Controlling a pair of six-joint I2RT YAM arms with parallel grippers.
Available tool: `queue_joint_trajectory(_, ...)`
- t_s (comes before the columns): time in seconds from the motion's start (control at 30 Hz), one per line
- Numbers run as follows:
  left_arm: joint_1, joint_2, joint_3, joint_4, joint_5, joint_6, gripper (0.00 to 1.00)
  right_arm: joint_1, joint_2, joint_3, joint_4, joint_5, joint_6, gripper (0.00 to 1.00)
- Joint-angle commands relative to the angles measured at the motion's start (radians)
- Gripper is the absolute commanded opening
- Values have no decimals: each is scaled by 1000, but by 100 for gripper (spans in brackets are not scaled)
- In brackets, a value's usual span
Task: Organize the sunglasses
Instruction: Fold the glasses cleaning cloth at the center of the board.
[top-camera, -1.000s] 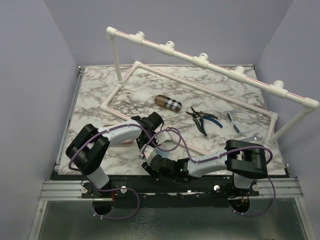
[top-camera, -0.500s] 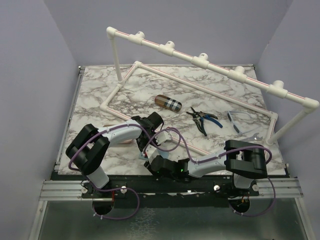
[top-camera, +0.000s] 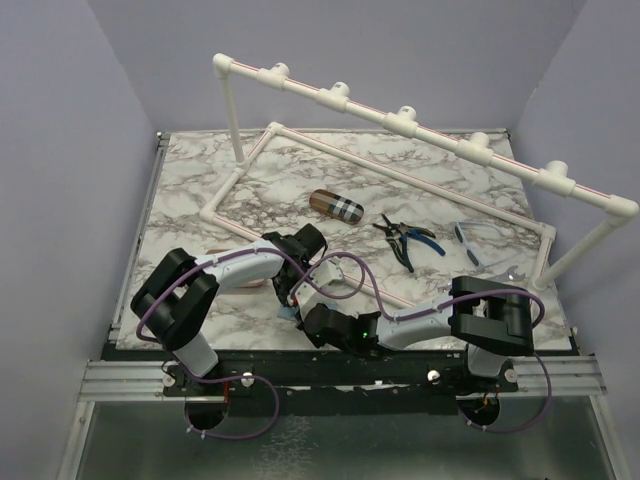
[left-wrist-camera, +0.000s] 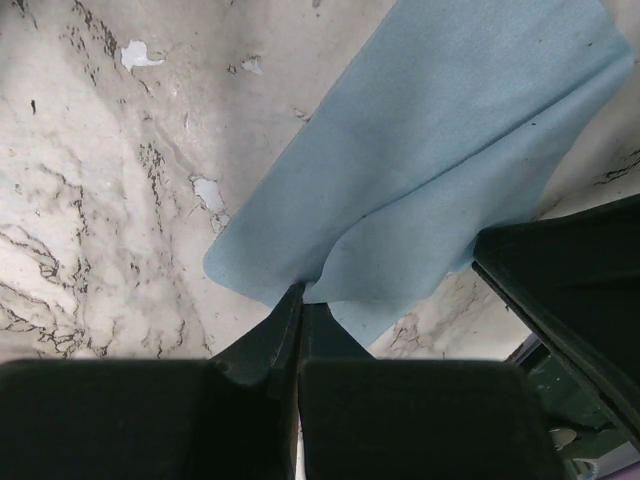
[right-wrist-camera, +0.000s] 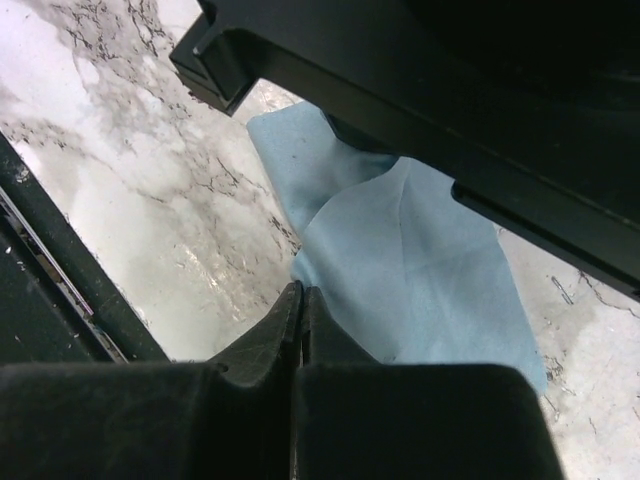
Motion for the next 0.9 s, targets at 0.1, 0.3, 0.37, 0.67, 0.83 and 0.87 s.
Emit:
queue_joint_trajectory(0.1,2,-19,-18,-19,-15,41,0,-17,-48,-79,-53,-40,41,1)
queue_joint_trajectory(0.3,2,-19,25,-69,-5,60,10,-36,-128,-132,6,-111,71,1)
queue_joint_trajectory(0.37,3,-28,30,-87,2,68,22,-46,-147,-156,32,-131,85,1)
queue_joint_trajectory(0.67,10,-67,20,-138,48,152,34,-105,-212,-220,101,-241,123,0)
queue_joint_trajectory(0.83,49,-81,3,-114,106,179,27,-156,-245,-260,147,-320,152,1)
queue_joint_trajectory(0.87,56,-84,2,-109,131,181,26,-163,-246,-267,155,-329,158,0)
